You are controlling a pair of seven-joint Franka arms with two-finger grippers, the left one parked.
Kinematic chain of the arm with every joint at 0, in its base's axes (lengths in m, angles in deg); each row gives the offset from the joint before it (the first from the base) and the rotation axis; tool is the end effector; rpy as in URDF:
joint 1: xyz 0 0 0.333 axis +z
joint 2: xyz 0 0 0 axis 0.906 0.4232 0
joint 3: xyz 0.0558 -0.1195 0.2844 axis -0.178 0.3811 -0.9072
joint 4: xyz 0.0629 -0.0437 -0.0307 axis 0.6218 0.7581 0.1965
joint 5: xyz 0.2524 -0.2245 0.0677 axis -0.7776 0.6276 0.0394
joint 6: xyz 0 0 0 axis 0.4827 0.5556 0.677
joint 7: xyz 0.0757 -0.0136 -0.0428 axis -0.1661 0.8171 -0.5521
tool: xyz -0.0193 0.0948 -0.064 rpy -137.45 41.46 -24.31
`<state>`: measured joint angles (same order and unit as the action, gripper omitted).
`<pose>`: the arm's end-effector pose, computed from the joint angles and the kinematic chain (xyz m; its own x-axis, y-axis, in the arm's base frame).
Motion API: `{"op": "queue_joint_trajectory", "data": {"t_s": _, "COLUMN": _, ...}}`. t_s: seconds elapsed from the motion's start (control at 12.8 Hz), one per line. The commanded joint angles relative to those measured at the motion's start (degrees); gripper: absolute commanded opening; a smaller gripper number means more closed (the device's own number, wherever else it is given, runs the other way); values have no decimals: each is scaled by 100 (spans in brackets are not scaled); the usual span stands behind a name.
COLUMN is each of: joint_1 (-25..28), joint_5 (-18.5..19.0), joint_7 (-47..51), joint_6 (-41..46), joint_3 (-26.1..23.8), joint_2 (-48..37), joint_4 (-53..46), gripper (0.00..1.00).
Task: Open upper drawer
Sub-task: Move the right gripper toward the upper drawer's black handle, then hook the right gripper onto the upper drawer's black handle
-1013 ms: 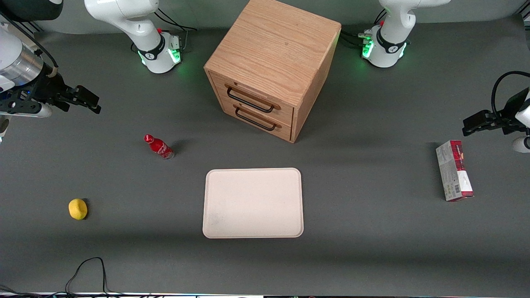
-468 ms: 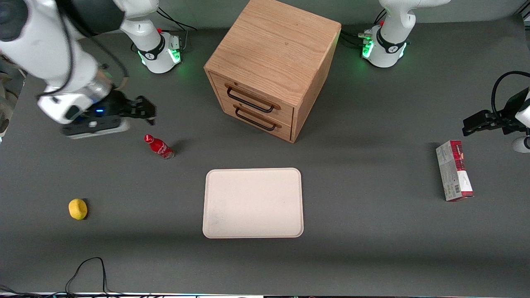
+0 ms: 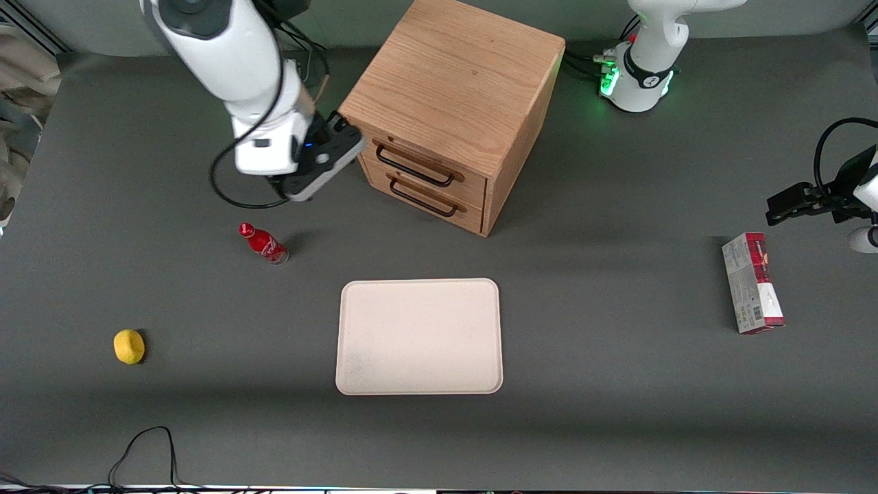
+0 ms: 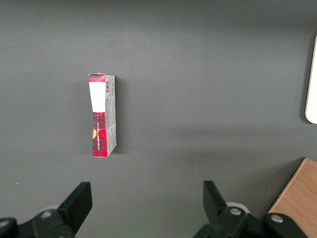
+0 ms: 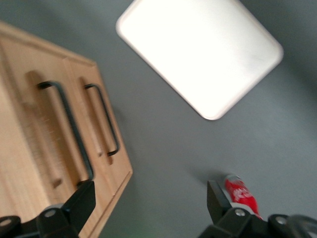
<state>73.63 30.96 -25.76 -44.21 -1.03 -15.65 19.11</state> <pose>0.4505 0.3216 0.5531 0.6925 0.7213 -0.0101 0.7181 -0.6906 -0.0861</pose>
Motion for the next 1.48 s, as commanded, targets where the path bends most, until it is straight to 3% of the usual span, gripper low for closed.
{"op": "queue_joint_trajectory", "data": {"t_s": 0.0, "joint_1": -41, "joint_5": -542, "joint_7": -340, "joint_6": 122, "joint_3": -285, "joint_2": 492, "joint_4": -237, "gripper": 100}}
{"op": "queue_joint_trajectory", "data": {"t_s": 0.16, "joint_1": -6, "joint_5": -825, "joint_7": -410, "joint_6": 96, "joint_3": -408, "joint_2": 825, "joint_4": -220, "gripper": 100}}
{"op": "queue_joint_trajectory", "data": {"t_s": 0.62, "joint_1": 91, "joint_5": -808, "joint_7": -472, "joint_6": -422, "joint_3": -593, "joint_2": 1556, "joint_4": -88, "gripper": 100}}
{"op": "queue_joint_trajectory", "data": {"t_s": 1.4, "joint_1": 161, "joint_5": -316, "joint_7": -726, "joint_6": -827, "joint_3": -593, "joint_2": 1732, "joint_4": 255, "gripper": 100}}
